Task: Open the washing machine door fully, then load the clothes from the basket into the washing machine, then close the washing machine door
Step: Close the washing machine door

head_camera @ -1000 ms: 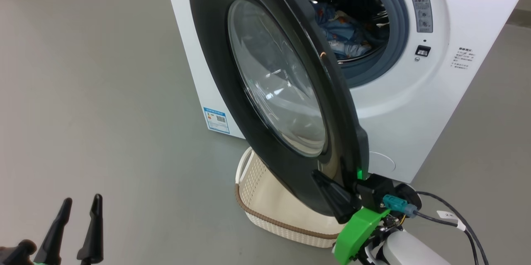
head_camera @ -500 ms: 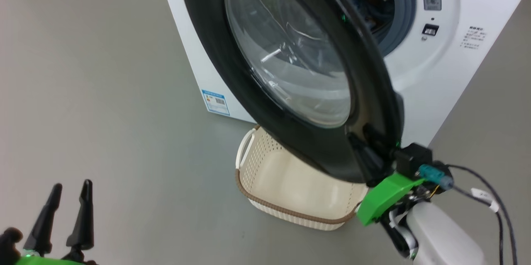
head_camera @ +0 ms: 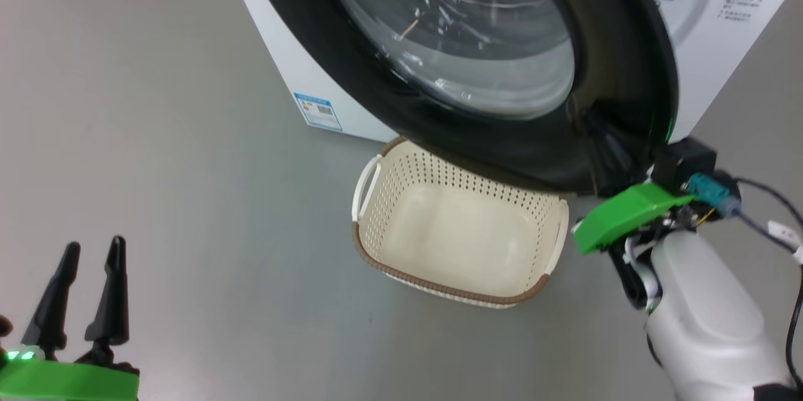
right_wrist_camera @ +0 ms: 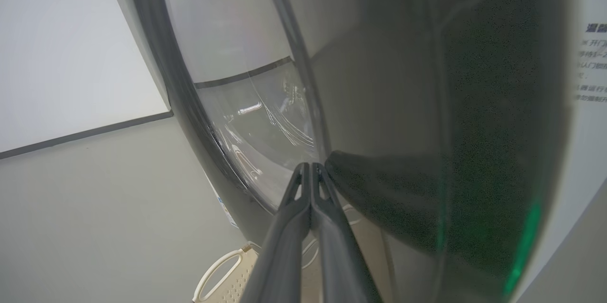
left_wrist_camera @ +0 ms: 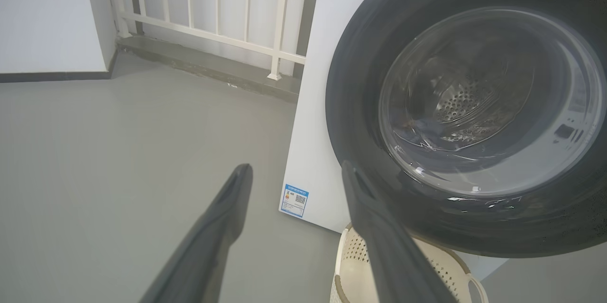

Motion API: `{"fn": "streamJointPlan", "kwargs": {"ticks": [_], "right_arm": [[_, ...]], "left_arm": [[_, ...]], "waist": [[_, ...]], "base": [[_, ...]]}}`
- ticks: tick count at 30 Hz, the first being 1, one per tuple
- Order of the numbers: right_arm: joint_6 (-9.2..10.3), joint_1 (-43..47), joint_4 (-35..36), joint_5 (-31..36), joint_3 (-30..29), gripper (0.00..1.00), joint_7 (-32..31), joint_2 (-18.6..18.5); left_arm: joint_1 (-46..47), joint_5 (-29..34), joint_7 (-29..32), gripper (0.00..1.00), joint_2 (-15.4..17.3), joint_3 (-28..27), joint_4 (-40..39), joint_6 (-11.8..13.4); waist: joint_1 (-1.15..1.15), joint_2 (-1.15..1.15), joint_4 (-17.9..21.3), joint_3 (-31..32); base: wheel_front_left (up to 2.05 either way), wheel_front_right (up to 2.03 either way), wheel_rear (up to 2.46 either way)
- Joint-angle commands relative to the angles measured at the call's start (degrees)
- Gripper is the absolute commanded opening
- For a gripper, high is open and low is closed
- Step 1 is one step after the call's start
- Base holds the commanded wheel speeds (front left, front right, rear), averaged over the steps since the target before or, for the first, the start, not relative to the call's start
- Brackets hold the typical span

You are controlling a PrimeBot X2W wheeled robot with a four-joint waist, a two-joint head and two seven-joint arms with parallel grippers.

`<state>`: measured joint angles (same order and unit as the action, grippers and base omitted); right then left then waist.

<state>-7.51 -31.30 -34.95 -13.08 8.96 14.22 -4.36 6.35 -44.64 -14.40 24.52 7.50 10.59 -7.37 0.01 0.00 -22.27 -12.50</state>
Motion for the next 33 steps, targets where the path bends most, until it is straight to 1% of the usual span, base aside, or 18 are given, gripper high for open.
{"fn": "streamJointPlan", "kwargs": {"ticks": [1, 6, 11, 18, 28, 33], "right_arm": [[0.02, -2.31, 1.29, 0.63, -0.06, 0.00, 0.76, 0.33], [0.02, -6.99, -0.44, 2.73, -2.75, 0.00, 0.76, 0.34], [0.02, -11.45, -1.15, 6.38, -5.86, 0.00, 0.69, 0.54], [0.02, -16.97, -0.27, 10.97, -10.51, 0.00, 0.48, 0.85], [0.02, -21.67, 2.67, 16.67, -17.98, 0.00, 0.49, 1.40], [0.02, -21.16, 2.10, 16.24, -17.75, 0.00, 0.56, 1.45]], "left_arm": [[2.60, -0.67, -0.60, 1.00, 2.59, -2.25, -1.55, -0.12], [4.05, -1.88, -0.60, 1.00, 3.37, -1.38, -2.09, -0.12], [5.61, -2.90, -0.60, 1.00, 4.21, -0.97, -2.54, -0.12], [7.08, -3.77, -0.60, 1.00, 5.43, -1.01, -2.85, -0.12], [8.55, -4.29, -0.60, 1.00, 6.00, -0.70, -2.90, -0.12], [8.78, -4.32, -0.60, 1.00, 5.98, -0.39, -2.58, -0.12]], "waist": [[-0.01, 0.00, 0.33, -1.71], [-0.01, 0.00, 0.49, -4.68], [-0.01, 0.00, 0.17, -7.40], [-0.01, 0.00, -0.33, -10.52], [-0.01, 0.00, -0.15, -12.05], [-0.01, 0.00, -0.08, -11.39]], "base": [[0.00, 0.00, 0.00], [0.00, 0.00, 0.00], [0.00, 0.00, 0.00], [0.00, 0.00, 0.00], [0.00, 0.00, 0.00], [0.00, 0.00, 0.00]]}}
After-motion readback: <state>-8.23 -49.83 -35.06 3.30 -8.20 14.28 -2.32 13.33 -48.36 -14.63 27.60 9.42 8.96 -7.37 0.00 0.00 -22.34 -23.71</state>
